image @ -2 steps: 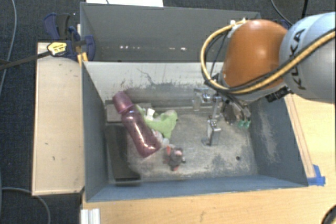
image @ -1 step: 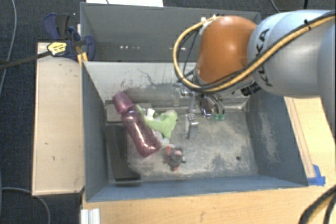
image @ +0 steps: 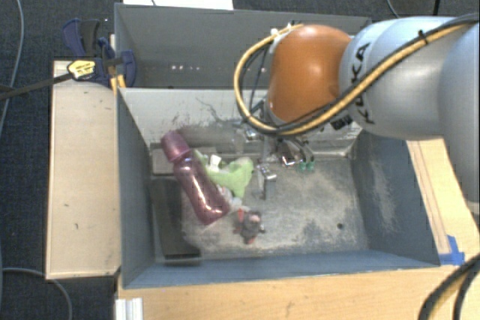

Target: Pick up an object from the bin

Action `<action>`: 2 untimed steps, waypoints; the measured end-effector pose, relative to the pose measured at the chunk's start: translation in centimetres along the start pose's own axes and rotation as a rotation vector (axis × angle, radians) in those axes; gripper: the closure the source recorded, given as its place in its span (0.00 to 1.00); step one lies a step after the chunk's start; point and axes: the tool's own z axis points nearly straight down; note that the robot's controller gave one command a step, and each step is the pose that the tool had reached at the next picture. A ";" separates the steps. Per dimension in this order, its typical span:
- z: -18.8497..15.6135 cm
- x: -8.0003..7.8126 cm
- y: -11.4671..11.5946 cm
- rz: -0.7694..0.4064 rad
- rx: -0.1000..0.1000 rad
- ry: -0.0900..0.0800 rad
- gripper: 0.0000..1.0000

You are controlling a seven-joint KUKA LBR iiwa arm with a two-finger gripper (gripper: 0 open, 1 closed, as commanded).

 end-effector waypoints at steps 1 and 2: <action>4.4 -0.8 0.3 -0.027 -0.002 -0.005 0.00; 8.1 -1.4 0.7 0.009 -0.001 0.000 1.00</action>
Offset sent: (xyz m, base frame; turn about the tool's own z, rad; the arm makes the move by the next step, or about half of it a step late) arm 0.0114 0.0095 -0.0845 0.0083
